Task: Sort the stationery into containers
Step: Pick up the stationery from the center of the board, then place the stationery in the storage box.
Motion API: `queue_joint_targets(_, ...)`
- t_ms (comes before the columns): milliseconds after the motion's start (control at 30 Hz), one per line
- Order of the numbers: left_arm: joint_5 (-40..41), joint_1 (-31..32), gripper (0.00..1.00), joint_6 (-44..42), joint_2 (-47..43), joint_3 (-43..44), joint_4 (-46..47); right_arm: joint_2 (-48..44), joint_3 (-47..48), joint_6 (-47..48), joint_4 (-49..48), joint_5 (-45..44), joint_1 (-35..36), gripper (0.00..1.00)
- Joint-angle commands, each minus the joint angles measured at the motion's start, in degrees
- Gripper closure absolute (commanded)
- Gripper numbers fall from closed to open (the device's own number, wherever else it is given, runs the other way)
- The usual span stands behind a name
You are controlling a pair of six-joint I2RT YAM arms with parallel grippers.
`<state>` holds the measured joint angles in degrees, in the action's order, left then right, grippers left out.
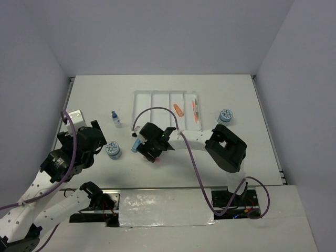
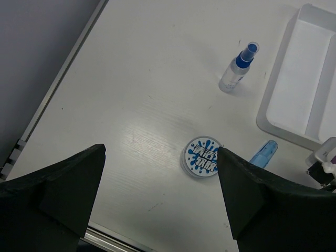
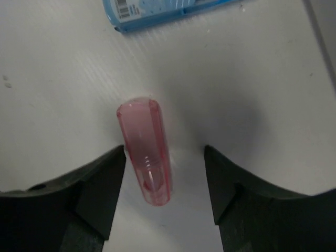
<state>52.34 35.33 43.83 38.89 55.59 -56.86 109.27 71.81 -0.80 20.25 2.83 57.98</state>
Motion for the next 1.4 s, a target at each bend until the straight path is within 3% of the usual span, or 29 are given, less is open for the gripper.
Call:
queue_joint_targets(0,-0.04,-0.26,0.01,-0.42,0.39,1.36,1.49,1.90,2.11,3.52,-1.18,2.53,0.64,0.32)
queue_joint_targets(133,-0.30,-0.26,0.01,-1.12,-0.05,1.01,2.28,2.96,1.75,3.44,-1.00,2.44,1.61,0.46)
queue_joint_targets(200,-0.39,-0.26,0.01,-1.12,-0.13,1.10,2.28,2.96,1.14,3.00,-0.91,2.01,2.05,0.63)
queue_joint_targets(267,-0.66,-0.26,0.01,-1.30,-0.31,1.01,2.37,1.65,0.00,2.65,-1.61,2.18,2.93,0.97)
queue_joint_targets(300,-0.66,-0.26,0.01,-1.38,-0.48,1.01,2.46,0.77,-1.66,1.77,-2.14,1.05,3.28,1.00)
queue_joint_targets(600,-1.80,-0.26,0.01,-2.61,-0.22,0.74,3.51,-15.05,-8.88,-3.15,-5.66,-2.73,4.51,1.00)
queue_joint_targets(700,-2.41,-0.35,0.01,-2.96,-0.22,0.57,3.86,-17.51,-7.22,-5.08,-3.21,-10.28,2.33,1.00)
queue_joint_targets(933,-4.52,-0.26,0.01,-5.25,0.48,-0.05,5.71,-6.39,5.87,-11.77,6.81,-19.44,-16.91,1.00)
queue_joint_targets(1267,-6.46,-0.26,0.01,-6.92,1.97,-0.31,7.20,6.91,26.08,-6.85,11.38,-16.02,-26.15,1.00)
queue_joint_targets(1367,-6.63,-0.35,0.01,-7.18,2.33,-0.31,7.20,9.81,27.77,-7.90,12.18,-13.56,-27.73,0.93)
